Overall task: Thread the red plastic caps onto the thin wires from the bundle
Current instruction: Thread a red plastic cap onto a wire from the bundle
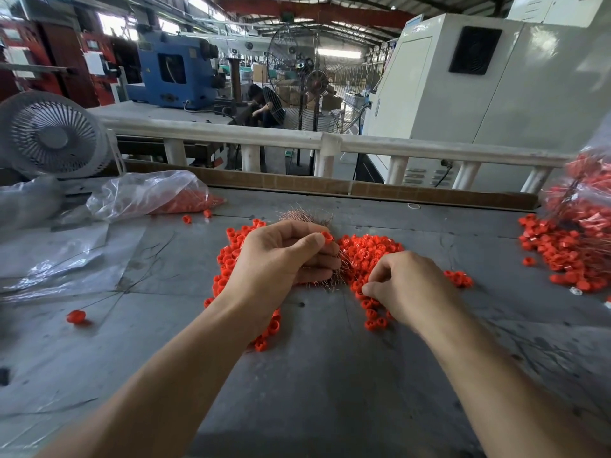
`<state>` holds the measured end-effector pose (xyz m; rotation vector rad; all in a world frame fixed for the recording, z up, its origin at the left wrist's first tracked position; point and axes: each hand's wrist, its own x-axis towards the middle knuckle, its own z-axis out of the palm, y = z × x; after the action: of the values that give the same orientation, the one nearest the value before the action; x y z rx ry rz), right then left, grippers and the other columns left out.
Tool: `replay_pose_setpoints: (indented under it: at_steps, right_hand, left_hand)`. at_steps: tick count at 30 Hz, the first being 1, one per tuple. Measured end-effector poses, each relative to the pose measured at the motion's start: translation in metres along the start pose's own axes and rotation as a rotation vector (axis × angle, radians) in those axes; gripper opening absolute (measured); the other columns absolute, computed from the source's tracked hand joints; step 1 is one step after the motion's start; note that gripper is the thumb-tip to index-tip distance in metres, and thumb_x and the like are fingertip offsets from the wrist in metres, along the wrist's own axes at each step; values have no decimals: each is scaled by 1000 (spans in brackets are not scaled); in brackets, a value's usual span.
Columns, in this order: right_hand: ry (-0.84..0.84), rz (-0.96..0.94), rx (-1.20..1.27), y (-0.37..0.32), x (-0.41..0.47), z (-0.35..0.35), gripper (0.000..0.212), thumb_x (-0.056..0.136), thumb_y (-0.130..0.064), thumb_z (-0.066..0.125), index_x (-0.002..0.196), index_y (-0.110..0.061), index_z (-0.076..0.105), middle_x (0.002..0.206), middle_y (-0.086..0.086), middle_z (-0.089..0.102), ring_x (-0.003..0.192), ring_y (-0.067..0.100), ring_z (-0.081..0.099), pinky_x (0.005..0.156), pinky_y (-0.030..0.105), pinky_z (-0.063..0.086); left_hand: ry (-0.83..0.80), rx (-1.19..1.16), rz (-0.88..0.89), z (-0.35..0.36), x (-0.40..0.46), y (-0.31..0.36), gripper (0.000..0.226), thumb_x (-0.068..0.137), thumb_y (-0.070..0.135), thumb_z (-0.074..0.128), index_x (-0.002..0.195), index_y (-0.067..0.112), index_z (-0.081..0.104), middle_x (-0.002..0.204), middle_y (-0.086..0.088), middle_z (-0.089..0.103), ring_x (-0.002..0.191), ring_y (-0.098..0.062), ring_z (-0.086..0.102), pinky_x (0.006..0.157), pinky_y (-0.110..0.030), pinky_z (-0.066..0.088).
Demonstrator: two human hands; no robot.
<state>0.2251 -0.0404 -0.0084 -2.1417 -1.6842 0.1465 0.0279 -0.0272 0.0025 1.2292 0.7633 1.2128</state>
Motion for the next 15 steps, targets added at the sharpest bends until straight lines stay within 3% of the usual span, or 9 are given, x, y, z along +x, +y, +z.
replay_pose_setpoints:
  at_steps: [8, 11, 15]
  right_hand:
    - [18, -4, -31, -1, -1, 0, 23, 86, -24, 72, 64, -28, 69, 67, -13, 69, 69, 10, 66, 58, 27, 47]
    - [27, 12, -2, 1, 0, -3, 23, 85, -31, 78, 65, -28, 68, 71, -13, 69, 75, 14, 67, 62, 28, 46]
    - [-25, 0, 28, 3, -1, -6, 21, 82, -36, 83, 68, -29, 69, 69, -18, 64, 73, 4, 61, 61, 28, 42]
  left_hand:
    - [2, 0, -3, 1, 0, 1, 11, 99, 6, 63, 104, 3, 72, 95, -17, 78, 88, -30, 77, 69, -29, 62]
    - [7, -7, -5, 1, -1, 1, 10, 99, 6, 63, 103, 4, 72, 95, -18, 77, 87, -31, 77, 69, -30, 62]
    - [7, -2, -3, 1, -1, 1, 10, 99, 6, 63, 104, 4, 71, 95, -17, 78, 87, -30, 77, 69, -29, 62]
